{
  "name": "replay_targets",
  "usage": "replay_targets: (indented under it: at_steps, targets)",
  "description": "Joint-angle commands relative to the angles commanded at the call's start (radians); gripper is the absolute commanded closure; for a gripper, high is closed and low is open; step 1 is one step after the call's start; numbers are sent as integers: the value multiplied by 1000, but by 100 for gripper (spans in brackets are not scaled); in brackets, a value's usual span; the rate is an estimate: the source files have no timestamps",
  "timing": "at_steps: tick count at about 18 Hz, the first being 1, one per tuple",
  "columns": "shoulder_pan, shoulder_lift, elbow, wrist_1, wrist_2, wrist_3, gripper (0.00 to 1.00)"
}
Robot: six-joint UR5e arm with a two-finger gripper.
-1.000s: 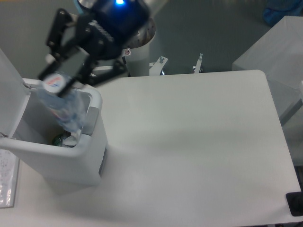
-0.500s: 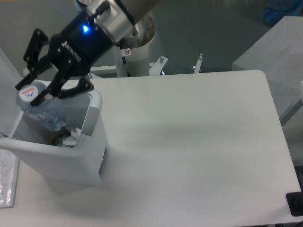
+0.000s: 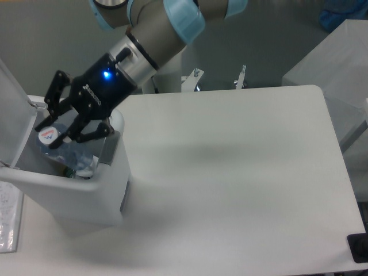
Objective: Place the trash in the trash can
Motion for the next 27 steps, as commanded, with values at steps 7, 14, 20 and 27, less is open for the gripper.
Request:
replay_targets:
  at_steps: [7, 14, 20, 27]
  targets:
    - [17, 5, -9, -2, 3, 11, 0]
    - [222, -24, 41, 0, 64, 14, 0]
    - [331, -126, 100, 2, 253, 101, 0]
    - [337, -222, 221, -17, 628, 149, 0]
